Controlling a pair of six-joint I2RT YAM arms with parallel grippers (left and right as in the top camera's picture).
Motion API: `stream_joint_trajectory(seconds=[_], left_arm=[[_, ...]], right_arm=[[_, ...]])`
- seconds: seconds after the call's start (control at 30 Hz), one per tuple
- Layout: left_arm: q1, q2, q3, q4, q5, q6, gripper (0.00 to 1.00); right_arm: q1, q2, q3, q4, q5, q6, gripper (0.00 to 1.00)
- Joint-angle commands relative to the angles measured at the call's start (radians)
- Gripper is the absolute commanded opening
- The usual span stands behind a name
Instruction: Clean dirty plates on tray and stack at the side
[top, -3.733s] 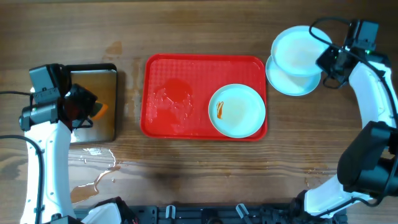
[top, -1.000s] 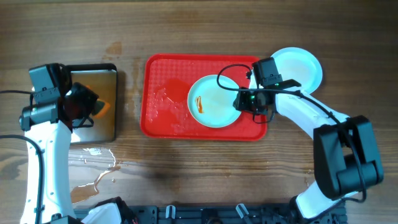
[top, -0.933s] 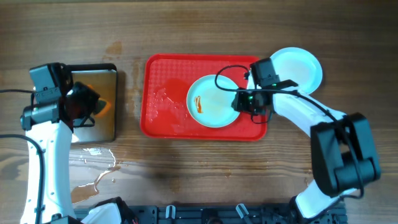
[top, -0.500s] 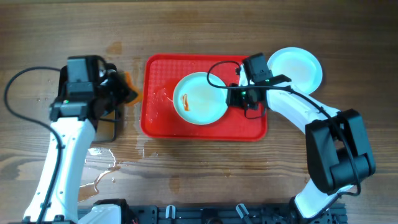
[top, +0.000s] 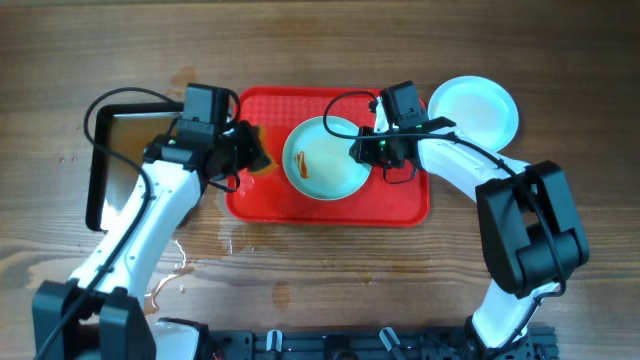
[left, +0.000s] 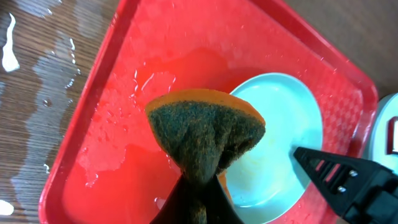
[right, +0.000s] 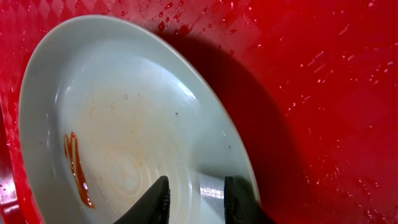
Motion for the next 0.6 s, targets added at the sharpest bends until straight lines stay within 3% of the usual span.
stream_joint_trajectory(seconds=[0.0, 0.07, 0.13, 0.23, 0.43, 0.5, 0.57], left_arm=[[-0.010, 0.019, -0.002, 0.005, 0.012, -0.010, 0.04], [-0.010, 0.019, -0.002, 0.005, 0.012, -0.009, 0.04], [-0.010, 0.019, -0.002, 0.005, 0.012, -0.009, 0.04], [-0.010, 0.019, -0.002, 0.005, 0.012, -0.009, 0.04], [-0.010, 0.019, -0.002, -0.009, 0.012, -0.009, 0.04], [-0.010, 0.019, -0.002, -0.009, 0.012, -0.009, 0.04], [-0.010, 0.019, -0.002, -0.009, 0.012, -0.009, 0.04]], right_arm=[[0.002, 0.024, 0.058, -0.051, 0.023, -0.087, 0.33], [0.002, 0.015, 0.109, -0.122, 0.024, -0.095, 0.35], [0.000, 0.004, 0.167, -0.182, 0.035, -0.094, 0.45], [-0.008, -0.004, 0.268, -0.245, 0.052, -0.096, 0.51], [-0.057, -0.003, 0.329, -0.292, 0.166, -0.136, 0.50], [-0.067, 0.004, 0.322, -0.321, 0.254, -0.160, 0.57], [-0.071, 0.012, 0.322, -0.347, 0.243, -0.199, 0.57]])
